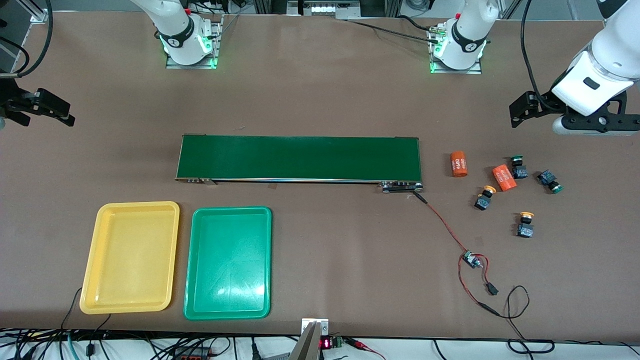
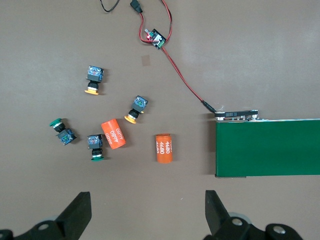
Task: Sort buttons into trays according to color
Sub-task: 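Reach the left gripper toward the yellow-cap push buttons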
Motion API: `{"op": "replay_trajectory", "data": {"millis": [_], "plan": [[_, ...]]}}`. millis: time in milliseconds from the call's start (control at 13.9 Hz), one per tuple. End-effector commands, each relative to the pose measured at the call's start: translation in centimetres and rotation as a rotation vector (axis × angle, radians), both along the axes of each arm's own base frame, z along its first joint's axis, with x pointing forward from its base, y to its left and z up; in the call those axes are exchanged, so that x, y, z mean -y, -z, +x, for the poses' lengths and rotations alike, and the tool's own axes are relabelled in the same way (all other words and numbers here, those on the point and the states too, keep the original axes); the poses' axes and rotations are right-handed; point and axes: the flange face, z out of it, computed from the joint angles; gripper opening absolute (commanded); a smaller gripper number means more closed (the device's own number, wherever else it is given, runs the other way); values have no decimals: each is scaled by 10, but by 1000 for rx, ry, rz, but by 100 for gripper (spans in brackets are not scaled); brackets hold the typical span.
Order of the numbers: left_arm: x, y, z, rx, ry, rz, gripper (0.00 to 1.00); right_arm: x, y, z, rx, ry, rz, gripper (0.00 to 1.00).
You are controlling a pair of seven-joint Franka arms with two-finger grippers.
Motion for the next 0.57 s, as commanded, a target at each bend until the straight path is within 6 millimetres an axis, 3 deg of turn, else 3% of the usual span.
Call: {"op": "replay_trajectory", "data": {"millis": [0, 287, 502], "plan": [[0, -6, 2, -9, -15, -4, 100, 3, -3, -6, 2, 6, -4, 100], [1, -5, 2, -16, -15, -8, 100, 2, -3, -5, 2, 6, -2, 100], [2, 10, 8, -44, -27, -11, 100, 3, -3, -5, 5, 7, -3, 100]]}}
